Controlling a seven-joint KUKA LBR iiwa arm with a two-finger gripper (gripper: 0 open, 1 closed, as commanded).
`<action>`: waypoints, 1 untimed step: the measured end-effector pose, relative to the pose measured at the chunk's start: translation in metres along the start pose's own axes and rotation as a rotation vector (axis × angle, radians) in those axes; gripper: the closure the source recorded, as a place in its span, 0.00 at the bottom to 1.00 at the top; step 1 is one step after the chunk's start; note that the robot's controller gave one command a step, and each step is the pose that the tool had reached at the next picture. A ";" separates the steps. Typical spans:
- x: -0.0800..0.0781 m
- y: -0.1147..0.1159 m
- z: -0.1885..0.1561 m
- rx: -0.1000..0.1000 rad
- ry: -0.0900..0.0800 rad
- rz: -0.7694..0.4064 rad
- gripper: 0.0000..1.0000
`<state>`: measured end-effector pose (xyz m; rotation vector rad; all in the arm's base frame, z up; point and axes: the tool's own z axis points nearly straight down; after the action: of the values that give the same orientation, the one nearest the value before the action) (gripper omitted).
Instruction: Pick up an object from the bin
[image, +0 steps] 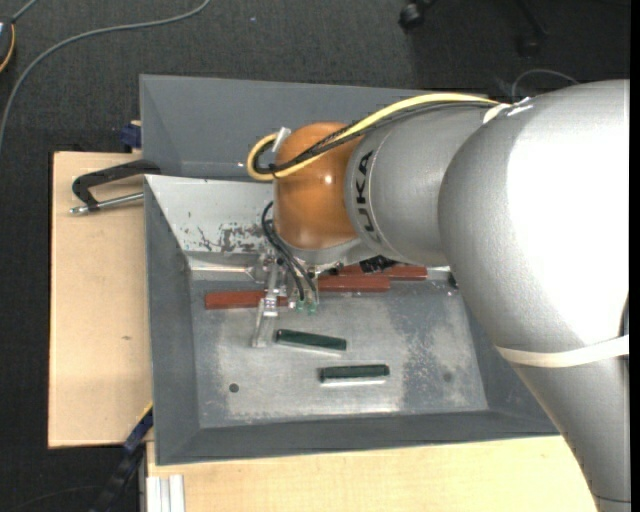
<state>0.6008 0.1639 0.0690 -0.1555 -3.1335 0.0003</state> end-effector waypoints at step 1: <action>-0.001 0.001 -0.001 -0.002 -0.004 0.000 0.00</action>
Offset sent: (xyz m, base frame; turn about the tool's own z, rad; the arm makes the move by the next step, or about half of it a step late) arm 0.0000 0.0000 0.0000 0.0000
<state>0.6014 0.1649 0.0702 -0.1553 -3.1371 -0.0023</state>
